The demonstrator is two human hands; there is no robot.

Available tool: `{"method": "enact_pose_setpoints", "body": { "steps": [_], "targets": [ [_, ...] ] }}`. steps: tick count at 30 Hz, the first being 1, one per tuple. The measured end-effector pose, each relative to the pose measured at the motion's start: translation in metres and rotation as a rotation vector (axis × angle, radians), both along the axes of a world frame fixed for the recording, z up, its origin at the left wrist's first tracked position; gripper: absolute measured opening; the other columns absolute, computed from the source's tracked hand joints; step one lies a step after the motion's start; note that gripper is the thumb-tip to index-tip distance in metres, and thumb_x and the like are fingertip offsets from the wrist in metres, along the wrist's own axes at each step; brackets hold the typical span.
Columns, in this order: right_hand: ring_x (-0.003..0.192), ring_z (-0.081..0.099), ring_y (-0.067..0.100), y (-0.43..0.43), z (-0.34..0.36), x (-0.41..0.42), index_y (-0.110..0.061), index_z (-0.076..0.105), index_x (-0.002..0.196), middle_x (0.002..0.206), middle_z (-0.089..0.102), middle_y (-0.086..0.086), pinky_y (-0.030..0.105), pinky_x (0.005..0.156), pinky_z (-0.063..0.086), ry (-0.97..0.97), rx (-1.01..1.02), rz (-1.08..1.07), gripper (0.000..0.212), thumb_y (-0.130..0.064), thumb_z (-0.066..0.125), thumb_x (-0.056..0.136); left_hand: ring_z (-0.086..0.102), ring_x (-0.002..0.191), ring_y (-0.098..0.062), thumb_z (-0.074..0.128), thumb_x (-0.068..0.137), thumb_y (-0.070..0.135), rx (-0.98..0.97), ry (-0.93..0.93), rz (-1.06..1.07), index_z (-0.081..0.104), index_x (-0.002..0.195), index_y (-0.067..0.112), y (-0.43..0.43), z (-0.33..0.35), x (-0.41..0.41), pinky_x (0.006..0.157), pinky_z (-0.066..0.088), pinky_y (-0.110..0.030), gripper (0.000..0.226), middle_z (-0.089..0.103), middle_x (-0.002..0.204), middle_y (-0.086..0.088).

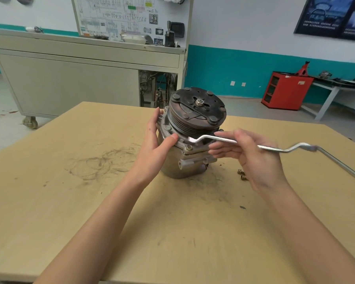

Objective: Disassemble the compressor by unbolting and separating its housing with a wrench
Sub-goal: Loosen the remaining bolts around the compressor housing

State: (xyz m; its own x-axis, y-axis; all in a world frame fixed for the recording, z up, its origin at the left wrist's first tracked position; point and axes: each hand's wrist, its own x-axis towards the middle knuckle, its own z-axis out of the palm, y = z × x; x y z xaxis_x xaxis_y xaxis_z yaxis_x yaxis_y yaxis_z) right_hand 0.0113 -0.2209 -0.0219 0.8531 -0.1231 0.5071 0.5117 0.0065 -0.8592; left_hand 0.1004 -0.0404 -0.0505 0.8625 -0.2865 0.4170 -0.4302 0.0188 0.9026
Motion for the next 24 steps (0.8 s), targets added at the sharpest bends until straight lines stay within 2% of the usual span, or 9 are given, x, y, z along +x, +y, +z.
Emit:
{"method": "enact_pose_setpoints", "body": {
  "steps": [3,6,9,13,15,17,19,21,24],
  "targets": [
    [0.07,0.07,0.015,0.026,-0.006,-0.019,-0.01,0.073,0.094,0.081,0.074,0.005,0.023,0.068,0.055,-0.34,-0.455,-0.384,0.024,-0.027,0.056,0.088,0.027,0.133,0.006,0.052,0.098,0.018,-0.011,0.004,-0.002,0.014,0.152,0.028,0.0,0.001,-0.001,0.101,0.028,-0.004,0.067,0.024,0.15,0.017],
    [0.059,0.067,0.018,0.046,-0.01,-0.028,0.004,0.074,0.087,0.075,0.072,0.011,0.027,0.054,0.054,-0.626,-0.847,-0.688,0.035,-0.025,0.055,0.093,0.025,0.138,0.001,0.055,0.092,0.026,-0.011,-0.002,-0.008,0.015,0.152,0.027,0.001,0.002,-0.003,0.112,0.025,-0.02,0.072,0.023,0.153,0.015],
    [0.049,0.063,0.022,0.054,-0.013,-0.028,0.005,0.074,0.081,0.065,0.069,0.01,0.027,0.042,0.05,-0.722,-0.97,-0.815,0.028,-0.019,0.06,0.088,0.024,0.14,0.0,0.055,0.09,0.029,-0.008,-0.001,-0.009,0.015,0.152,0.027,0.001,0.003,-0.004,0.118,0.023,-0.029,0.074,0.022,0.155,0.012],
    [0.049,0.061,0.02,0.064,-0.027,-0.024,0.004,0.073,0.084,0.063,0.067,0.008,0.027,0.043,0.049,-0.719,-1.045,-0.901,0.022,-0.014,0.061,0.087,0.026,0.138,0.002,0.052,0.081,0.037,-0.009,0.009,-0.003,0.016,0.151,0.03,0.0,0.005,-0.005,0.117,0.025,-0.028,0.078,0.024,0.154,0.013],
    [0.05,0.061,0.018,0.062,-0.034,-0.022,0.004,0.073,0.085,0.065,0.068,0.007,0.027,0.049,0.051,-0.737,-0.998,-0.886,0.017,-0.008,0.061,0.085,0.026,0.138,0.001,0.052,0.082,0.037,-0.006,0.008,0.002,0.016,0.151,0.03,0.0,0.005,-0.005,0.117,0.024,-0.03,0.078,0.024,0.154,0.013],
    [0.056,0.064,0.016,0.049,-0.041,-0.021,0.001,0.073,0.09,0.072,0.07,0.005,0.023,0.058,0.053,-0.668,-0.818,-0.742,0.015,-0.006,0.06,0.085,0.026,0.139,0.001,0.052,0.081,0.037,-0.01,0.013,0.002,0.016,0.151,0.029,0.0,0.005,-0.006,0.118,0.024,-0.032,0.079,0.025,0.155,0.012],
    [0.074,0.071,0.015,0.029,-0.039,-0.019,-0.012,0.072,0.102,0.085,0.074,0.002,0.022,0.071,0.054,-0.402,-0.471,-0.374,0.021,-0.011,0.057,0.088,0.026,0.138,0.002,0.052,0.081,0.037,-0.009,0.021,0.001,0.016,0.152,0.029,0.0,0.005,-0.006,0.118,0.024,-0.029,0.08,0.025,0.154,0.013],
    [0.084,0.072,0.021,0.007,-0.027,-0.01,-0.018,0.074,0.103,0.089,0.075,0.004,0.025,0.075,0.055,-0.095,-0.104,0.018,0.025,-0.01,0.055,0.089,0.027,0.137,0.003,0.052,0.082,0.037,-0.009,0.027,-0.003,0.015,0.152,0.03,0.0,0.005,-0.006,0.115,0.025,-0.024,0.08,0.024,0.154,0.014],
    [0.079,0.072,0.023,-0.014,-0.01,0.011,-0.014,0.077,0.091,0.085,0.074,0.012,0.026,0.068,0.056,0.208,0.125,0.228,0.028,-0.008,0.049,0.089,0.027,0.135,0.004,0.055,0.094,0.027,-0.01,0.026,-0.011,0.014,0.153,0.03,0.001,0.003,-0.003,0.107,0.027,-0.015,0.071,0.023,0.154,0.015]
  ]
}}
